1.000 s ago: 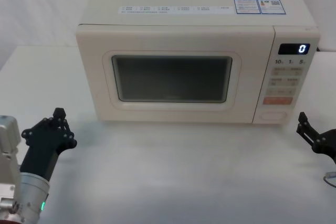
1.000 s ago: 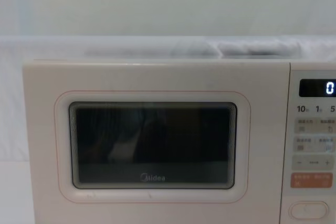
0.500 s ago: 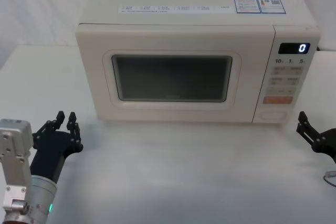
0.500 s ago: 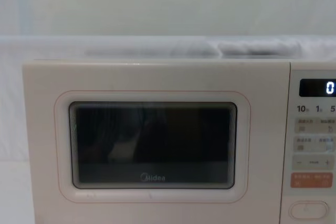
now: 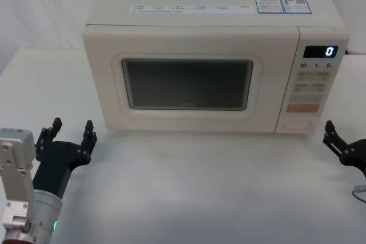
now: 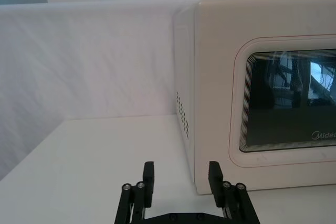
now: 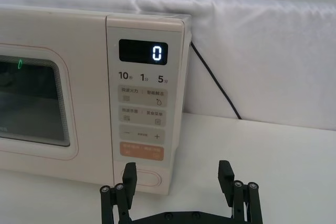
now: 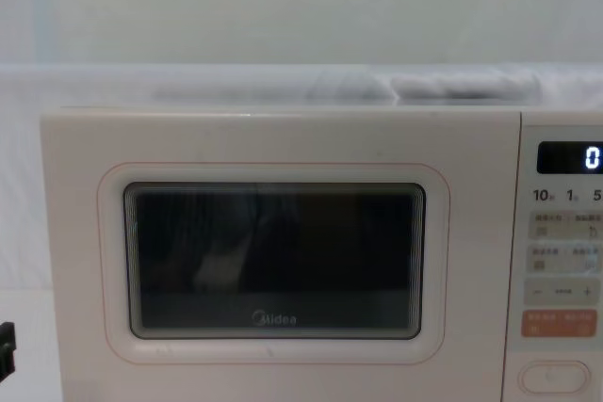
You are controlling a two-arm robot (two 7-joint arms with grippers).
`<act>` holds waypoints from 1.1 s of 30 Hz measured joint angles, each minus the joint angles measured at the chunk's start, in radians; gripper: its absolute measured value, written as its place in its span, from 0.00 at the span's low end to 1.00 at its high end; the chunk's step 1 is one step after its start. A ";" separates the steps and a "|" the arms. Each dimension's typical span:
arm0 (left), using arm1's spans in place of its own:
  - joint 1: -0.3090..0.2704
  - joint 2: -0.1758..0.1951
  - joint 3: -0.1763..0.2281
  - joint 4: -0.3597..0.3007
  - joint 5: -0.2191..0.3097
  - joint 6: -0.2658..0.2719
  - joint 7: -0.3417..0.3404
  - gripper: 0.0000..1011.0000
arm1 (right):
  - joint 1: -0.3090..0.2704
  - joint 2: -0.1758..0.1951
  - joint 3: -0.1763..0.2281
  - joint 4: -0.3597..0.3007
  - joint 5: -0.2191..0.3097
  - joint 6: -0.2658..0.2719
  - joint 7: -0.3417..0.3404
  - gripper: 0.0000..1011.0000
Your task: Press the button to open the microwave door with one hand; close the microwave door with the other hand.
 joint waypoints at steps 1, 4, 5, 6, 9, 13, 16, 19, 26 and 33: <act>0.000 0.000 0.000 0.000 0.000 0.000 0.000 0.70 | 0.000 0.000 0.000 0.000 0.000 0.000 0.000 0.99; 0.000 0.000 0.000 -0.001 -0.001 0.001 0.000 0.78 | 0.000 0.000 0.000 0.000 0.000 0.000 0.000 0.99; 0.000 0.001 0.001 -0.001 -0.001 0.001 0.000 0.81 | 0.000 0.000 0.000 0.000 0.000 0.000 0.000 0.99; 0.000 0.001 0.001 -0.001 -0.001 0.001 0.000 0.85 | 0.000 0.000 0.000 0.000 0.000 0.000 0.000 0.99; 0.000 0.001 0.001 -0.001 -0.001 0.001 0.000 0.94 | 0.000 0.000 0.000 0.000 0.000 0.000 0.000 0.99; 0.000 0.001 0.001 -0.001 -0.001 0.001 -0.001 0.99 | 0.000 0.000 0.000 0.000 0.000 0.000 0.000 0.99; 0.000 0.001 0.001 -0.002 -0.002 0.002 -0.001 0.99 | 0.000 0.000 0.000 0.000 0.000 0.000 0.000 0.99; 0.000 0.002 0.001 -0.002 -0.002 0.002 -0.001 0.99 | 0.000 0.000 0.000 0.000 0.000 0.000 0.000 0.99; 0.000 0.002 0.001 -0.002 -0.003 0.002 -0.001 0.99 | 0.000 0.000 0.000 0.000 0.000 0.000 0.000 0.99; 0.000 0.002 0.001 -0.002 -0.003 0.002 -0.002 0.99 | 0.000 0.000 0.000 0.000 0.000 0.000 0.000 0.99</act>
